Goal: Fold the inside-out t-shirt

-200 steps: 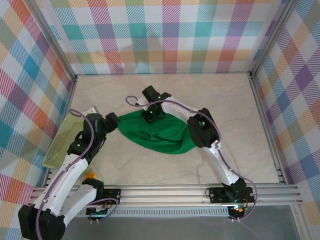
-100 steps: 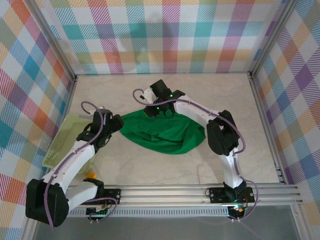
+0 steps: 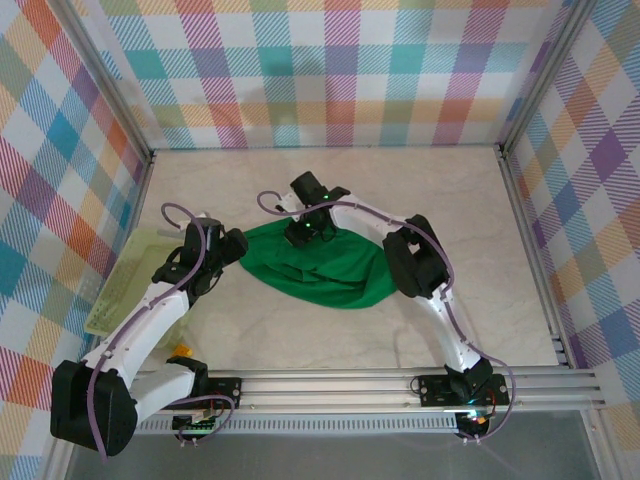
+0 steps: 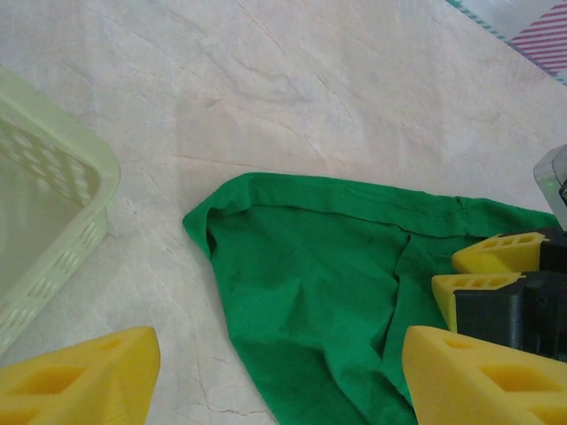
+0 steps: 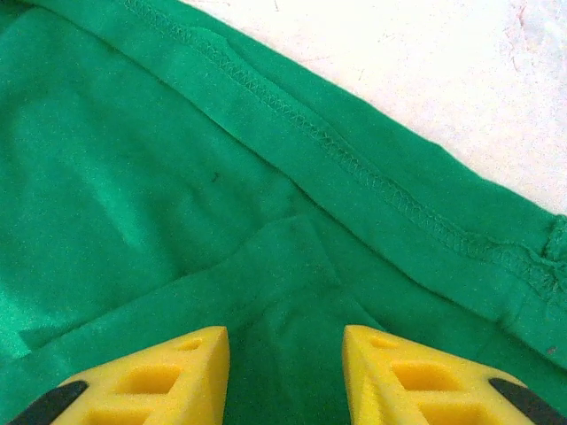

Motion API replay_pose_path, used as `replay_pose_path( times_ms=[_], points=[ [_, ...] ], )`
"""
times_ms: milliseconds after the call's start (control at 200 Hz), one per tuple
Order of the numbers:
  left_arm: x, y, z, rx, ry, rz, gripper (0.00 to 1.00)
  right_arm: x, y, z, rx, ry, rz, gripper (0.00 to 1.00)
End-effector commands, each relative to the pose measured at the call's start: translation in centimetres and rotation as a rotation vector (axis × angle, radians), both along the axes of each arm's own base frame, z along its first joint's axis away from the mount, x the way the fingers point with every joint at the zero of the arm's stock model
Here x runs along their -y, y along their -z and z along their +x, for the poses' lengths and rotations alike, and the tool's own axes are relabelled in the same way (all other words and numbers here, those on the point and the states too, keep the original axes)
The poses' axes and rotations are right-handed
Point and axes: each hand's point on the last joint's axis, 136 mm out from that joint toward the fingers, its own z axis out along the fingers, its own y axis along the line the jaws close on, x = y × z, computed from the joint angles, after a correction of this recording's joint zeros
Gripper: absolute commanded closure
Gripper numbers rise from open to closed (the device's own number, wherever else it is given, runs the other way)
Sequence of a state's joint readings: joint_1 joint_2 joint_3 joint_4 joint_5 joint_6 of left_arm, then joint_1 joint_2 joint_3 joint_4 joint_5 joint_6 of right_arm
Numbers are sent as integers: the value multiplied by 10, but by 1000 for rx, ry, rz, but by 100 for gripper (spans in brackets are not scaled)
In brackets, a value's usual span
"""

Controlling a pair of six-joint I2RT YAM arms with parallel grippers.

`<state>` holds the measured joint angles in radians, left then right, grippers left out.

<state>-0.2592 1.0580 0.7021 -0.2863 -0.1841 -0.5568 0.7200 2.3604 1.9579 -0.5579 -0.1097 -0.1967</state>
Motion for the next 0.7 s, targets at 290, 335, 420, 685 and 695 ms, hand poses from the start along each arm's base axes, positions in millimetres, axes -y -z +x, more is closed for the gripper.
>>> replay_pose_path(
  times_ms=[290, 335, 420, 685, 695],
  points=[
    [-4, -14, 2, 38, -6, 12, 27, -9, 4, 4, -21, -27, 10, 65],
    [-5, -14, 3, 39, -7, 14, 27, -9, 5, 4, -24, -27, 10, 65],
    [-4, -13, 3, 36, -6, 13, 27, -10, 6, 4, -28, -29, 11, 64],
    [-4, -13, 3, 36, -3, 13, 27, -11, 9, 5, -30, -28, 10, 78],
    [-4, -13, 3, 34, -4, 14, 27, -11, 8, 6, -28, -27, 12, 79]
  ],
)
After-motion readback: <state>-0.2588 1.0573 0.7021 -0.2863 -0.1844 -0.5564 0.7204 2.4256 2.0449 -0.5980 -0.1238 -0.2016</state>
